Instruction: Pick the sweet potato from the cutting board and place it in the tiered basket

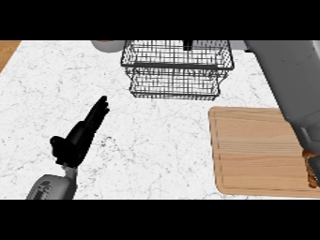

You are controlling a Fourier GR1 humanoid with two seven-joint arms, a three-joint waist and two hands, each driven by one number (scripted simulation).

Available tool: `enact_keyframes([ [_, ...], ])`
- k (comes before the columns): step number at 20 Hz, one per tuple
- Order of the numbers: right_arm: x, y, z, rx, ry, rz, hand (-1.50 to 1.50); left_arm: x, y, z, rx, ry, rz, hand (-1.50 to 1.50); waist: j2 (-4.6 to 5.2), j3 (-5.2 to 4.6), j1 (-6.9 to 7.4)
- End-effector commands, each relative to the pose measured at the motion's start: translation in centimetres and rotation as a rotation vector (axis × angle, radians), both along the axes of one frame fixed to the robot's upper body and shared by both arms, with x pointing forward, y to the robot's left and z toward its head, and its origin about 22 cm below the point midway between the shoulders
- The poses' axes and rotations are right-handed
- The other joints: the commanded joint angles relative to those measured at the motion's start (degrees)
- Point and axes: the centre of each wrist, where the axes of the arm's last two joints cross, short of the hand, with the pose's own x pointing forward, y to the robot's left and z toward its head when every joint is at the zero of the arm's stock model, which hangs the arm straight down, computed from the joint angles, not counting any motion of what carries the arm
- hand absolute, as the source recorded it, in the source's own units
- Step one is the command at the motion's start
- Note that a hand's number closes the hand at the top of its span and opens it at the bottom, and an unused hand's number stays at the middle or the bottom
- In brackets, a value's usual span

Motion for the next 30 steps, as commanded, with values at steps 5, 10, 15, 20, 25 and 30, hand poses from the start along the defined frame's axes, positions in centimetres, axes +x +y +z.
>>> enact_keyframes([
  [5, 1.0, 5.5, -2.2, 0.001, 0.035, 0.056, 1.5, 1.2, 0.7, -0.4, 0.0, 0.012, 0.006, 0.0, -0.03, 0.01, -0.58],
  [10, 2.0, 5.7, -4.7, 0.108, 0.092, 0.058, 1.5, -1.2, 1.2, -1.1, 0.005, 0.006, -0.025, 0.0, 0.4, 0.0, 1.06],
  [15, 2.2, 5.8, -4.8, 0.179, 0.198, 0.108, 1.5, 0.5, -0.2, 1.1, -0.005, -0.005, 0.001, 0.0, -0.04, 0.05, -0.28],
  [20, 1.9, 8.1, -6.3, 0.358, 0.45, 0.002, -1.5, 0.5, 0.7, 0.1, -0.012, -0.003, -0.003, 0.0, 0.22, 0.0, 0.02],
  [25, 2.5, 5.8, -4.3, 0.481, 0.424, -0.032, -1.5, -1.1, -0.1, -0.3, -0.002, -0.009, 0.002, 0.0, -0.24, 0.06, -0.42],
  [30, 2.6, 4.3, -2.7, 0.491, 0.175, -0.208, -1.5, 0.3, 1.4, -0.7, 0.003, -0.004, 0.02, 0.0, -0.16, 0.0, -1.25],
])
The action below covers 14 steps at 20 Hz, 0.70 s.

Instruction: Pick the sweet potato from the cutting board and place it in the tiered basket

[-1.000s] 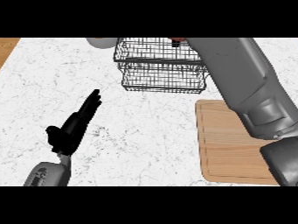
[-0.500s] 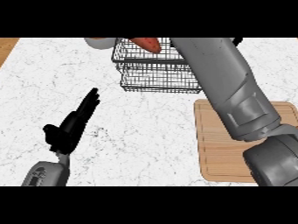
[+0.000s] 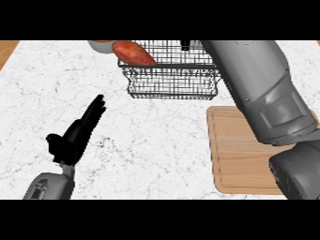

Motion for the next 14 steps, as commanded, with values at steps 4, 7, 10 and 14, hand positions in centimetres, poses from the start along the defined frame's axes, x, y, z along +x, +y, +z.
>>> enact_keyframes([
  [4, 1.1, -7.4, 1.4, -0.043, -0.2, -0.357, -1.5, -0.8, 1.5, 0.0, -0.011, 0.022, 0.014, 0.0, -0.48, 0.04, -1.03],
  [7, 1.1, -10.8, 2.7, 0.004, -0.286, -0.494, -1.5, -0.7, 0.8, 0.3, 0.001, -0.004, 0.006, 0.0, -0.28, 0.05, -0.68],
  [10, 0.6, -16.2, 2.1, 0.095, -0.366, -0.531, -1.5, -0.2, 0.9, -0.3, -0.017, 0.004, 0.023, 0.0, -0.42, 0.11, -2.17],
  [14, -0.7, -24.1, 0.8, 0.151, -0.39, -0.571, -1.5, 0.7, 1.1, 1.3, -0.003, 0.006, 0.038, 0.0, -0.3, 0.15, -1.91],
])
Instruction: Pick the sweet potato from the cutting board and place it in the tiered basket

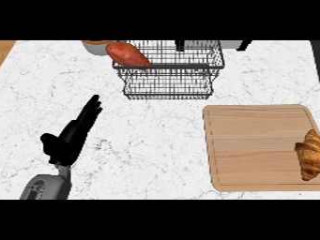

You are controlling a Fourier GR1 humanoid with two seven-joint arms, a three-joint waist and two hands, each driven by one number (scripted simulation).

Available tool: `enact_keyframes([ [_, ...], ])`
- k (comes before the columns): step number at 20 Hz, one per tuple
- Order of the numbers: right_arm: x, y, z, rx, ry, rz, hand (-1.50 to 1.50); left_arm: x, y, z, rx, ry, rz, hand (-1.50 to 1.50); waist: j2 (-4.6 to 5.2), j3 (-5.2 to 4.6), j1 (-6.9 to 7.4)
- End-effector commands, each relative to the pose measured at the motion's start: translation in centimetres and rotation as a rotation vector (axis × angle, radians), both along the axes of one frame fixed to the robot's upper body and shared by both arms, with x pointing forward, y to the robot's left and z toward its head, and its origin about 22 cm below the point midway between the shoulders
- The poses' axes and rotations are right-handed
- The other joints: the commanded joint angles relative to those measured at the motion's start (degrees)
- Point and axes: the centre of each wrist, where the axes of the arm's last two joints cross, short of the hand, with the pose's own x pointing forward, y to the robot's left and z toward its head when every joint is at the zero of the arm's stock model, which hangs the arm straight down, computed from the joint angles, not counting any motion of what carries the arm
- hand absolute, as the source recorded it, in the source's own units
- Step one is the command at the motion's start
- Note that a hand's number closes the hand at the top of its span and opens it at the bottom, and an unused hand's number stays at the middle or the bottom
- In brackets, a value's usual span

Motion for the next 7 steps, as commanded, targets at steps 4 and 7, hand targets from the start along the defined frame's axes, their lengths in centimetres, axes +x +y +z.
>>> enact_keyframes([
  [4, -3.9, -13.4, -1.2, 0.041, -0.059, -0.036, -1.5, -1.5, 0.4, -1.2, -0.012, -0.014, -0.012, 0.0, -0.11, 0.01, -0.22],
  [7, -6.4, -18.3, -1.4, 0.018, -0.035, -0.004, -1.5, -1.1, -0.3, -0.4, -0.008, -0.007, 0.004, 0.0, -0.2, 0.02, -0.31],
])
